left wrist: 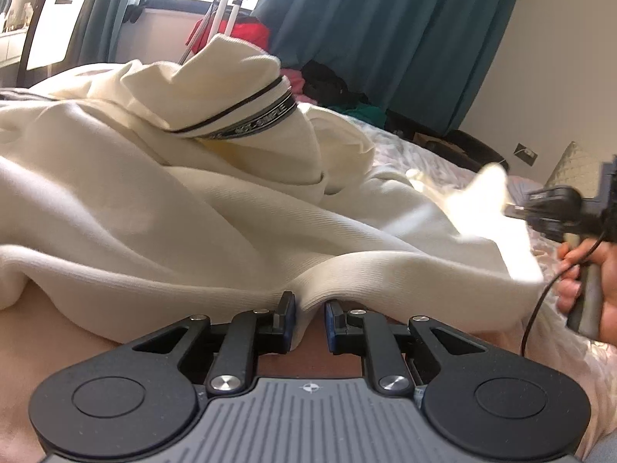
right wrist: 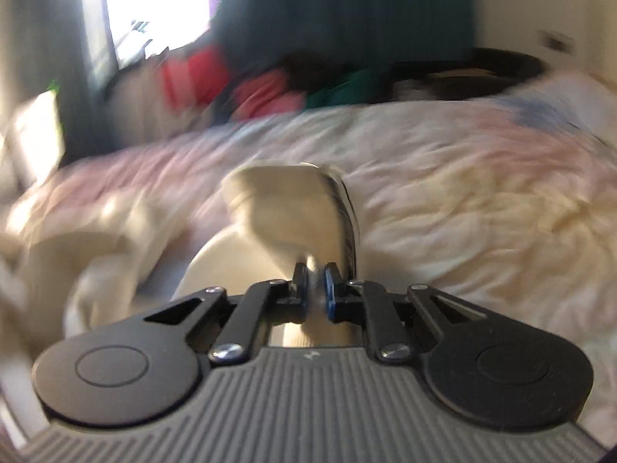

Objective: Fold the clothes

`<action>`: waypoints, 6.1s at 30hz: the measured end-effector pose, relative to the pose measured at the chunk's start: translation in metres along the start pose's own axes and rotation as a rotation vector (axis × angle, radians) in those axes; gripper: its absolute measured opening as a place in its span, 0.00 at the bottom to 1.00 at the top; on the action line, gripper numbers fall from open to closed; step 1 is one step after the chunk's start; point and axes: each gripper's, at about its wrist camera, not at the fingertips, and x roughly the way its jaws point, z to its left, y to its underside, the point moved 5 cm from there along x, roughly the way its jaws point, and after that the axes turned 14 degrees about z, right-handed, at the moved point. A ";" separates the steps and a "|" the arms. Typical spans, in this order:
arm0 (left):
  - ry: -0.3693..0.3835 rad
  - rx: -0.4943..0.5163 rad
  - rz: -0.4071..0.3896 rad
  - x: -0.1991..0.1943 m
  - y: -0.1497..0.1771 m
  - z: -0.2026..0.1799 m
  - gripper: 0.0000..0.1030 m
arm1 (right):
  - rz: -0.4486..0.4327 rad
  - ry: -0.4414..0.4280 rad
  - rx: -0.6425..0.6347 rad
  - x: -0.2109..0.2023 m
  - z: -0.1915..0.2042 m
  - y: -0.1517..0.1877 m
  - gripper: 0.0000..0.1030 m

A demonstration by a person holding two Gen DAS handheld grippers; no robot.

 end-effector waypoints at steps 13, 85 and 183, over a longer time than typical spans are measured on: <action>-0.052 0.075 0.007 -0.003 0.004 -0.014 0.15 | 0.223 -0.267 0.732 0.010 -0.153 0.033 0.11; -0.416 -1.095 -0.256 -0.273 0.065 0.244 0.05 | 0.099 0.220 0.896 -0.065 -0.213 0.072 0.06; -0.155 -0.168 -0.124 -0.021 -0.010 0.027 0.80 | 0.081 -0.246 0.597 0.082 -0.086 -0.006 0.61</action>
